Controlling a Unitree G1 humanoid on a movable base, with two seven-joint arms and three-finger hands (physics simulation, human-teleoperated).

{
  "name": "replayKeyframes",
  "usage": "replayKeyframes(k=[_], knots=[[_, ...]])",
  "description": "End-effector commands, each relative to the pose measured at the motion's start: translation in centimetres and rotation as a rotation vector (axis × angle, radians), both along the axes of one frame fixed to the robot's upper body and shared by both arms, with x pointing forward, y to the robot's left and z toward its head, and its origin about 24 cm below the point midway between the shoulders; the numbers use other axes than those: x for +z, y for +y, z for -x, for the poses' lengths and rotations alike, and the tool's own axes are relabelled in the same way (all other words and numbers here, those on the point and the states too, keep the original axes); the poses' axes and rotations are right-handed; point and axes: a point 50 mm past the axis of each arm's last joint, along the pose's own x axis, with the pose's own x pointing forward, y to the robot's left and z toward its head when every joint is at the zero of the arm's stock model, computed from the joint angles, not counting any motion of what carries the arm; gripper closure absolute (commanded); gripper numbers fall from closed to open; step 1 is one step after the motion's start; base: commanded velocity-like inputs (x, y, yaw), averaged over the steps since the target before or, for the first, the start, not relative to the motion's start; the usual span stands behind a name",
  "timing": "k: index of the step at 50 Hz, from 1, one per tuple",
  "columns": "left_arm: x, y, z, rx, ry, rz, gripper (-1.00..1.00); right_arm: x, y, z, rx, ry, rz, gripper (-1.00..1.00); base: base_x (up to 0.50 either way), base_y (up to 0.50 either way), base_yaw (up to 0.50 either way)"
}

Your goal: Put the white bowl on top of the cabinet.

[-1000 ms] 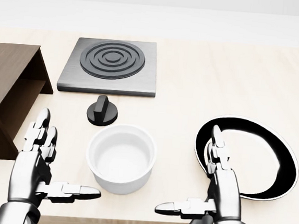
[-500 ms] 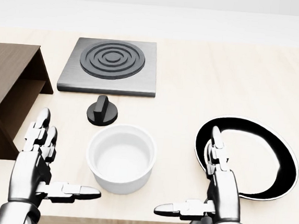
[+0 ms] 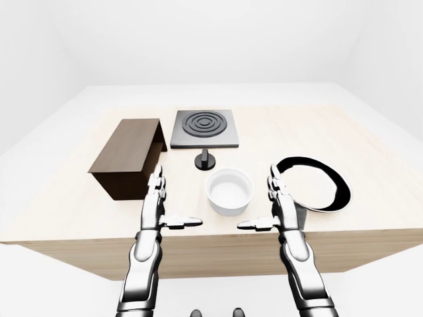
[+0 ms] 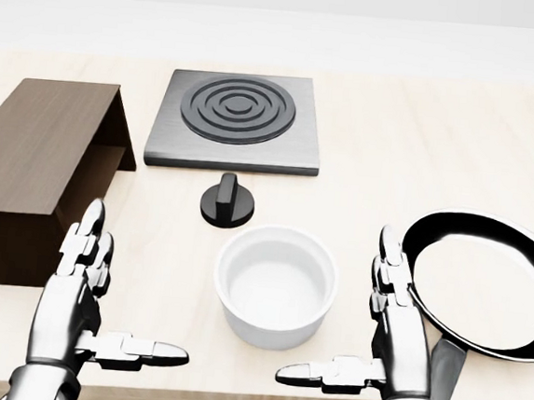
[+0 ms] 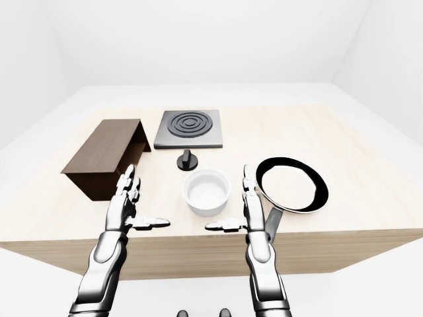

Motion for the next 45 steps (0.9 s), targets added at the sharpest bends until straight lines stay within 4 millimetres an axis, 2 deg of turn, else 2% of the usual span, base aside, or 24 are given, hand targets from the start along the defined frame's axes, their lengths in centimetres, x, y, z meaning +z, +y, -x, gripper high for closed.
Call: replayKeyframes(k=[1,13,20,28,29,32,36,37,40,45], knots=[[-0.1,-0.1,0.0,-0.005,0.003,-0.006,-1.00,0.0,0.1,0.0,0.004,-0.002,-0.005,-1.00,0.00,0.39,0.00],[-0.2,-0.2,0.0,-0.007,0.006,-0.008,-1.00,0.1,0.1,0.0,0.007,-0.002,-0.015,-1.00,0.00,0.38,0.00],[-0.2,-0.5,0.0,-0.015,0.009,-0.015,-1.00,0.2,-0.1,-0.1,0.012,0.012,-0.034,-1.00,0.00,0.00,0.00],[0.1,-0.9,0.0,-0.009,0.019,-0.047,-1.00,0.6,-1.0,-0.6,-0.029,0.024,-0.029,-1.00,0.00,0.00,0.00],[0.7,-1.3,0.1,-0.023,0.020,-0.092,-1.00,1.3,-2.1,-0.8,-0.089,-0.006,-0.005,-1.00,0.00,0.00,0.00],[0.8,-1.6,0.0,-0.030,0.017,-0.099,-1.00,1.6,-2.5,-0.9,-0.102,-0.013,-0.002,-1.00,0.00,0.00,0.00],[2.0,-2.6,-0.2,-0.048,-0.037,-0.120,-1.00,2.0,-2.9,-0.8,-0.119,-0.028,0.011,-1.00,0.00,0.00,0.00],[5.6,-8.9,1.6,-0.201,-0.204,-0.128,-1.00,4.5,-5.0,0.2,-0.165,-0.085,-0.002,-1.00,0.00,0.00,0.00],[5.8,-9.4,1.9,-0.216,-0.218,-0.123,-1.00,4.8,-5.0,0.4,-0.166,-0.098,-0.002,-1.00,0.00,0.00,0.00],[4.9,-9.6,2.3,-0.220,-0.187,-0.135,-1.00,4.9,-5.0,0.5,-0.168,-0.103,-0.001,-1.00,0.00,0.00,0.00]])
